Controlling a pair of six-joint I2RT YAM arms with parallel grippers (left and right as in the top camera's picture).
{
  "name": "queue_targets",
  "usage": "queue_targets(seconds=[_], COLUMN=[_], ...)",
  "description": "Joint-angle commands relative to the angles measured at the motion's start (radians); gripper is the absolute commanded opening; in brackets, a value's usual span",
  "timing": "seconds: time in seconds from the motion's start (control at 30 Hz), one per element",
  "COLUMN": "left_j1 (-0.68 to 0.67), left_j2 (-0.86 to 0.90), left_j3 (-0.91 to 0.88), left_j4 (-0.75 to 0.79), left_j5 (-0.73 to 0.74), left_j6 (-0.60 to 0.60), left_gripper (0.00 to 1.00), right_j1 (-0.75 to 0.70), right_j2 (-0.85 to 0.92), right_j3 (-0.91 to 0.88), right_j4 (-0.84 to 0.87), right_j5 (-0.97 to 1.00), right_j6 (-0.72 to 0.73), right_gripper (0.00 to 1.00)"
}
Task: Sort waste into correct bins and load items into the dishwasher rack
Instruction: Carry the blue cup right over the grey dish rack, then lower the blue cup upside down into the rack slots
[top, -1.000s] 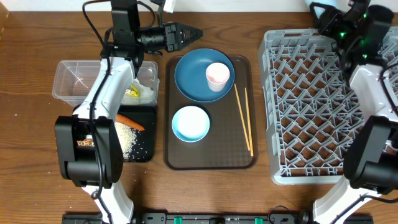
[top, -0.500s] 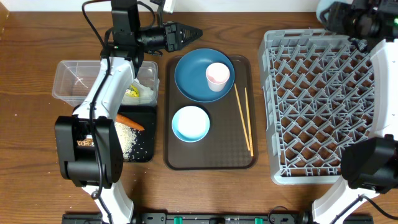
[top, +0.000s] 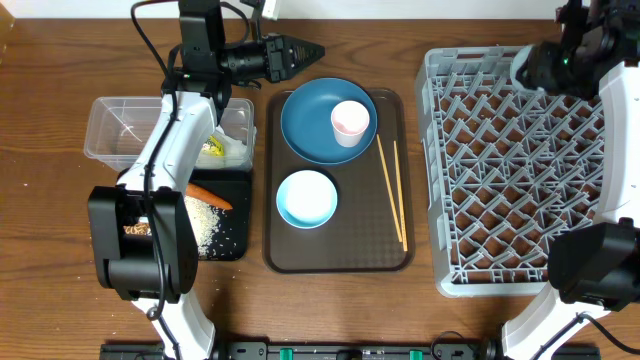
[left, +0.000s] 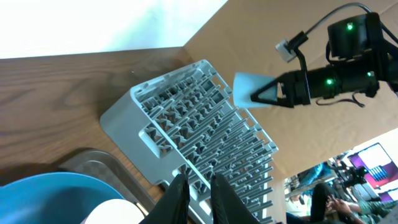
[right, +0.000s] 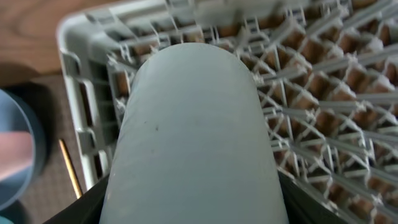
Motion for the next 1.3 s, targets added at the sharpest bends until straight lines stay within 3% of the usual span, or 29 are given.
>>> queue_targets(seconds=[0.0, 0.3, 1.27], left_j1=[0.002, 0.002, 0.002], left_j2=[0.013, 0.013, 0.013], left_j3=[0.011, 0.011, 0.008], left_j4=[0.001, 0.0, 0.0], left_j5=[-0.014, -0.032, -0.048], left_j6=[0.013, 0.013, 0.013], left_gripper=[0.14, 0.14, 0.14], right_j1=[0.01, 0.005, 0.082], right_j2=[0.021, 0.112, 0.201], right_j3=[0.017, 0.017, 0.017], right_j4=[-0.033, -0.136, -0.104], right_j5=[0.034, 0.034, -0.052], right_j6=[-0.018, -0.031, -0.085], right_gripper=[0.23, 0.22, 0.21])
